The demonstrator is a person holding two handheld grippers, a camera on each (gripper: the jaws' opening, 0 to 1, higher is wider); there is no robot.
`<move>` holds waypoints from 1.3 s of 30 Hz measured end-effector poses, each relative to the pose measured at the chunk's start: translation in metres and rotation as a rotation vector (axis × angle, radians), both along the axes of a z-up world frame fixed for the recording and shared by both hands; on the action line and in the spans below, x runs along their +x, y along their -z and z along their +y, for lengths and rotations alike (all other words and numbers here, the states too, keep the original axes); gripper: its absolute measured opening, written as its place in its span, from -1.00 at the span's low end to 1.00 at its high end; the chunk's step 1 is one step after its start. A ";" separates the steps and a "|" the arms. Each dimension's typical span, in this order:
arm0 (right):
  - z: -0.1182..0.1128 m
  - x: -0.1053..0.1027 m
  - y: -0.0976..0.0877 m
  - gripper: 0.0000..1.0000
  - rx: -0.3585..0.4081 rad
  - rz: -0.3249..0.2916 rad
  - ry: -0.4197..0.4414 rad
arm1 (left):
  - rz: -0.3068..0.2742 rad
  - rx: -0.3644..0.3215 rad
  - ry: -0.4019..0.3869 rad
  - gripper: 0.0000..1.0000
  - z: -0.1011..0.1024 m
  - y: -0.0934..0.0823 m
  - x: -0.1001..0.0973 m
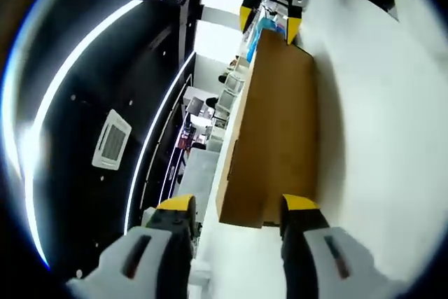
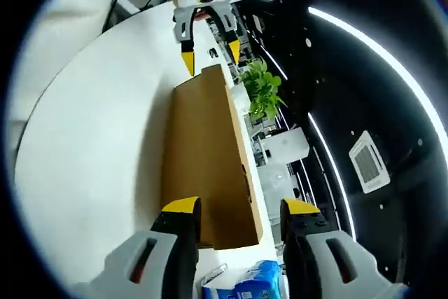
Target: Operate the shoe box by opening the lid, removing the specified soft item, and placing it in the target area until the item is outside and the box remains undamaged.
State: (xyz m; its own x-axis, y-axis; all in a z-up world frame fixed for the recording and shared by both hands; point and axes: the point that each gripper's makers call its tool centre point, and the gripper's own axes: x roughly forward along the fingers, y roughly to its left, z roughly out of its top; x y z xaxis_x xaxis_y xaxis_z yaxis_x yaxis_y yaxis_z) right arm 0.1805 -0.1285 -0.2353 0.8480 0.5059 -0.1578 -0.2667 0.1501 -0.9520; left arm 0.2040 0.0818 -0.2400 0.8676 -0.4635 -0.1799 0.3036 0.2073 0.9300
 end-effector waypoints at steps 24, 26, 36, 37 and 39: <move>-0.013 0.008 0.010 -0.38 -0.062 -0.008 0.020 | 0.015 0.052 -0.043 -0.26 0.009 0.014 0.013; -0.013 0.008 0.009 -0.37 -0.040 0.004 0.023 | 0.010 0.050 -0.042 -0.27 0.008 0.013 0.013; -0.011 0.007 0.012 -0.36 -0.093 -0.014 0.028 | 0.009 0.071 -0.048 -0.33 0.010 0.013 0.013; -0.011 0.007 0.013 -0.37 -0.108 -0.022 0.030 | 0.009 0.072 -0.049 -0.33 0.010 0.013 0.013; -0.012 0.008 0.014 -0.38 -0.136 -0.035 0.038 | 0.006 0.073 -0.049 -0.34 0.011 0.013 0.013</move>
